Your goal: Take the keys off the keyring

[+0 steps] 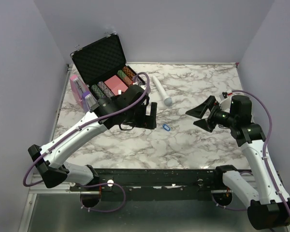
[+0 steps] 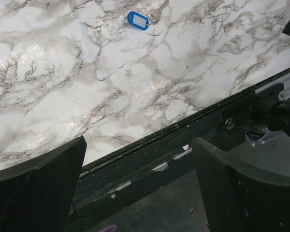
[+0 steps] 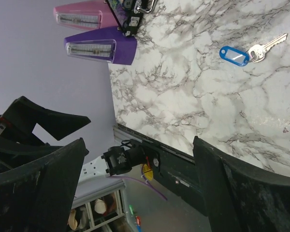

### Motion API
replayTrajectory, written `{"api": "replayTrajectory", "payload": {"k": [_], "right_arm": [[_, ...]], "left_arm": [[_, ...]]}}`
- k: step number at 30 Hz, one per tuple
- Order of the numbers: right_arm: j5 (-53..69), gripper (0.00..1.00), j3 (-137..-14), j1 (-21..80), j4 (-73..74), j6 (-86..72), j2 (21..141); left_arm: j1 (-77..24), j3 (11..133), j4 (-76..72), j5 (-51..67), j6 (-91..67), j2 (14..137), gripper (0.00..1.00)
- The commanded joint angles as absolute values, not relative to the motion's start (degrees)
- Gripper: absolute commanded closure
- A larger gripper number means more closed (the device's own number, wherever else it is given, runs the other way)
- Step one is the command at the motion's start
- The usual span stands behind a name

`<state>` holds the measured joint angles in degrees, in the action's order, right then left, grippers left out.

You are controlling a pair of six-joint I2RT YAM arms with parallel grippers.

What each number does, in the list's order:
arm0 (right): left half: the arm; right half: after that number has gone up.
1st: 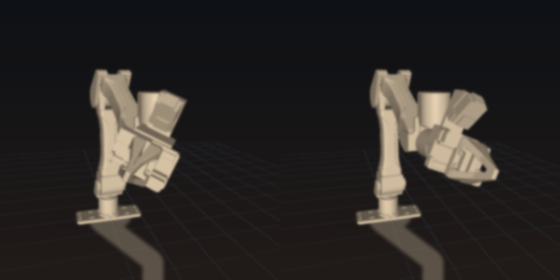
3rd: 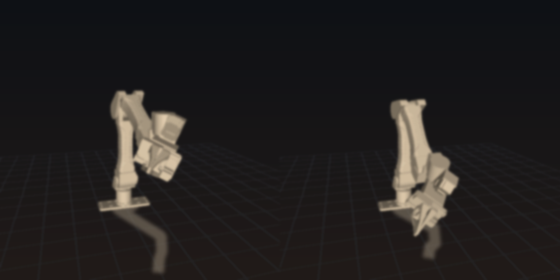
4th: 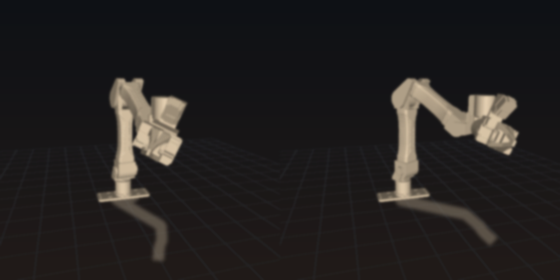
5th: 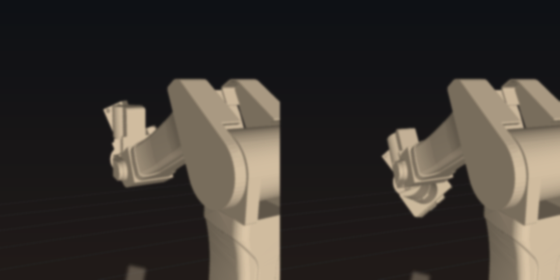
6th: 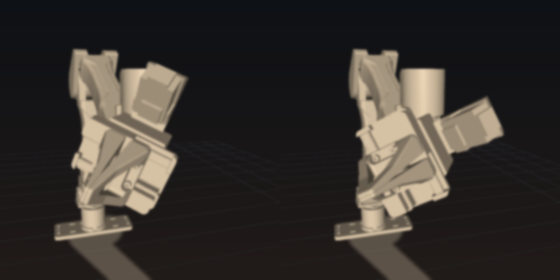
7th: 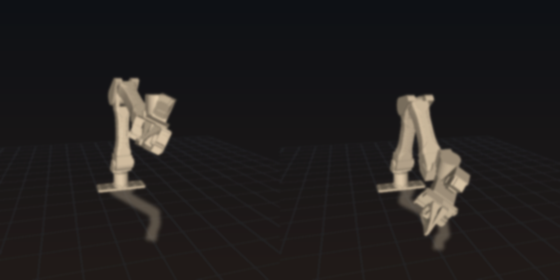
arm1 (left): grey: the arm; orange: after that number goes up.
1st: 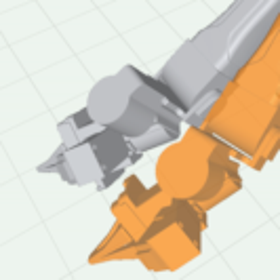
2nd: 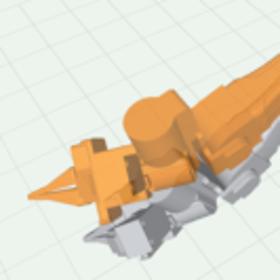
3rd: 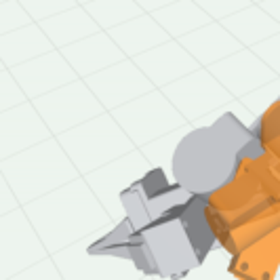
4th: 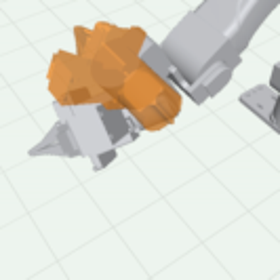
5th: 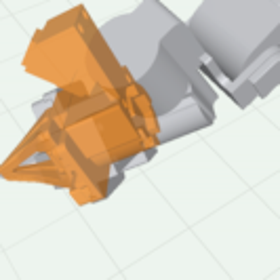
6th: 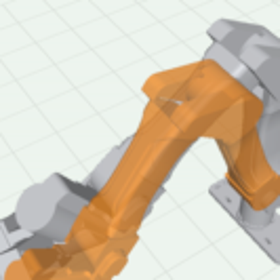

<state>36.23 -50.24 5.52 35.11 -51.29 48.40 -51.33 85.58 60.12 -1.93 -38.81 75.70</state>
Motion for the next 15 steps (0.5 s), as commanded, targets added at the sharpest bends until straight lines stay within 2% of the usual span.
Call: {"api": "replayTrajectory", "payload": {"k": [1,15], "right_arm": [[35.07,0.0,-52.47,5.27,38.4,-48.96,48.69],[34.8,0.0,-54.4,5.27,40.6,-47.37,48.34]], "left_arm": [[-50.98,87.45,63.36,-5.09,-37.27,77.69,0.01],[-49.14,81.66,58.36,-4.83,-31.03,75.68,0.01]]}}
